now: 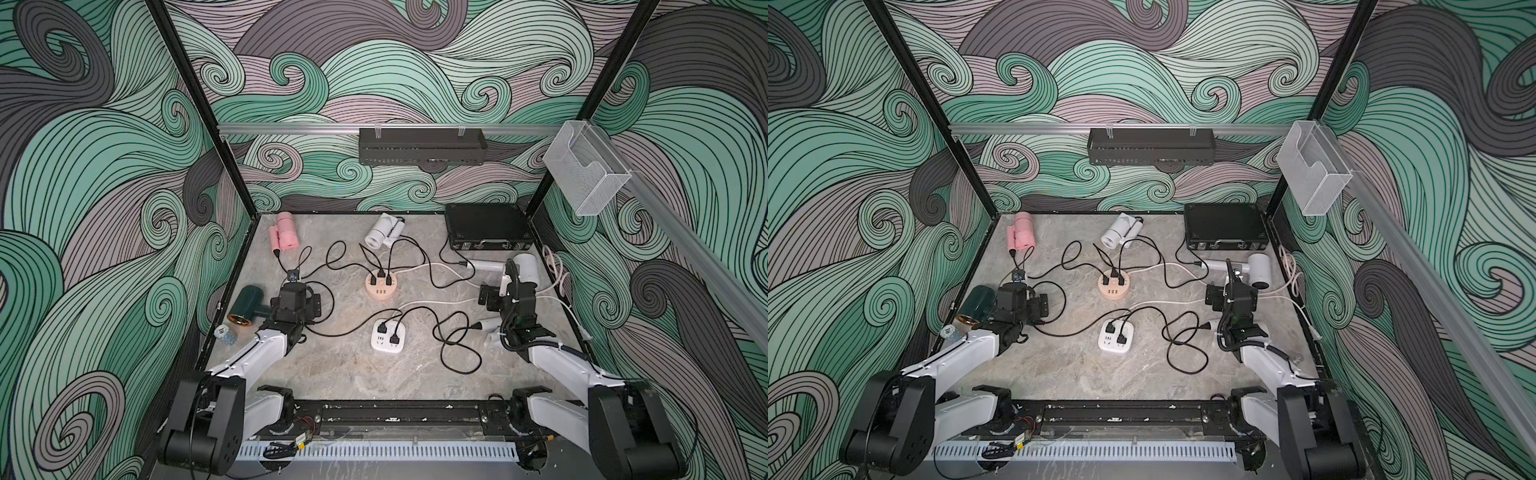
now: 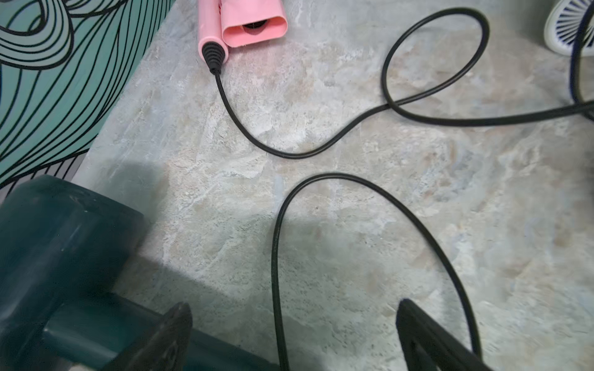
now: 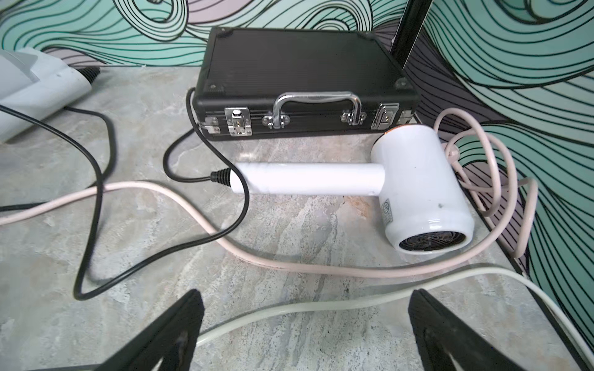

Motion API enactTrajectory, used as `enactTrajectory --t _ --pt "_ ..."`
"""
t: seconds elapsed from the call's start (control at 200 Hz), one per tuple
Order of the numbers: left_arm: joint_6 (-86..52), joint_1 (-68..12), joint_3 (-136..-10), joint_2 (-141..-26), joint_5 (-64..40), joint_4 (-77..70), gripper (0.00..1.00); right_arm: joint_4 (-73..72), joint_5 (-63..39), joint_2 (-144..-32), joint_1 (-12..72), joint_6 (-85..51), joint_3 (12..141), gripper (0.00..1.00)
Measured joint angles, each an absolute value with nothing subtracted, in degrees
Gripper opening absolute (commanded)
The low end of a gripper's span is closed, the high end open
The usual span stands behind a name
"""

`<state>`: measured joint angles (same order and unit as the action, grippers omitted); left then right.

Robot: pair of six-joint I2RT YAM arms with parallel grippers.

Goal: Charge the blow dryers
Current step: Reset both arms

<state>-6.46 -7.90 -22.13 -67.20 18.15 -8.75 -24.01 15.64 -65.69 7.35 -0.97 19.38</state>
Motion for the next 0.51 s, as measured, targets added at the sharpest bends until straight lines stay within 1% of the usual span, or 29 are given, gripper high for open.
enactTrajectory --t 0.13,0.305,0.385,0.505 --pt "-5.5 -5.5 -22.8 -71.9 16.7 -17.8 0.97 -33.0 14.9 -72.4 6.7 0.1 19.3 0.99" --pt "-4.2 -1.1 -26.4 -77.9 13.8 -25.3 0.98 -44.2 13.2 -83.6 5.6 1.6 19.4 1.0" --pt "-4.1 0.9 -26.4 -80.2 12.4 -29.2 0.98 -46.0 11.4 -87.3 4.6 1.7 20.1 1.0" --pt "-4.0 2.2 -26.5 -86.7 11.3 -33.9 0.99 -46.0 8.6 -88.0 2.3 1.2 21.4 1.0"
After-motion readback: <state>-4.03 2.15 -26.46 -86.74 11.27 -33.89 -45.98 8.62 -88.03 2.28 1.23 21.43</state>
